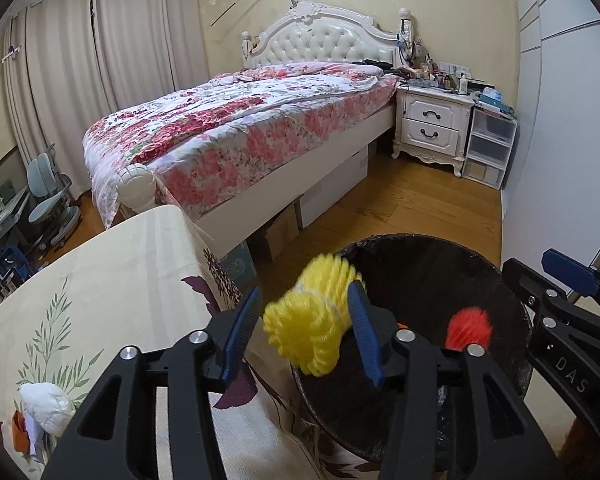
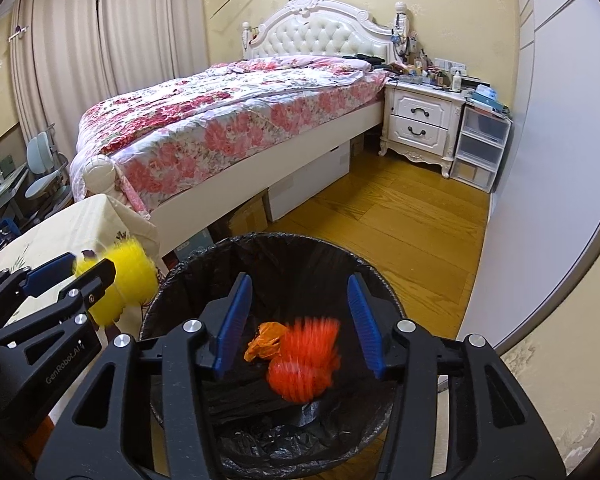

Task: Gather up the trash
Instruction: 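Carry both mesh nets over the black bin and open both grippers, then move both grippers back over the remaining items on the bed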

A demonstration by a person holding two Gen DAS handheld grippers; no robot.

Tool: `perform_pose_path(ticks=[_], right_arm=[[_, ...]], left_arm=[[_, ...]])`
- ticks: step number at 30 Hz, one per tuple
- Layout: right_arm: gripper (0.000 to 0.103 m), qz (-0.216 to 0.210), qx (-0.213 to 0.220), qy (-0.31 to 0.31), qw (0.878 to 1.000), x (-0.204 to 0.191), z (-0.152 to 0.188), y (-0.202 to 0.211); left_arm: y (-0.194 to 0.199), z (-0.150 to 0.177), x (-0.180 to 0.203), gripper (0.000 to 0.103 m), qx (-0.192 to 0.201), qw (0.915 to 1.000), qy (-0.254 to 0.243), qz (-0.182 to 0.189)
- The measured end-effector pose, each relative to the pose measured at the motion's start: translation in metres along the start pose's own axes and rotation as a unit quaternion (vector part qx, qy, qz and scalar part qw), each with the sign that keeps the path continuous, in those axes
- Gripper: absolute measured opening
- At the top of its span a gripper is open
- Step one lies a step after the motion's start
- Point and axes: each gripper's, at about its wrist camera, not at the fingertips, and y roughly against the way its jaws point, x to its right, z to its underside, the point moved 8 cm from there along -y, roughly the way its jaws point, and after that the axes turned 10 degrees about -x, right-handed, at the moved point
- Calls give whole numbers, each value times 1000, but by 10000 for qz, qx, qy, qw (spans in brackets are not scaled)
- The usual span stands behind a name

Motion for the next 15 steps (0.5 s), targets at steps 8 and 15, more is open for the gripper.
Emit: perform_pose_path(ticks=[8,15], right_arm=[[59,110,68,-144,9998,8,-1,9],[66,76,92,-144,9998,4,0,18]], left_arm=[[11,-3,-6,75,102,9999,118,5],[26,-3,-15,81,184,9996,187,-47]])
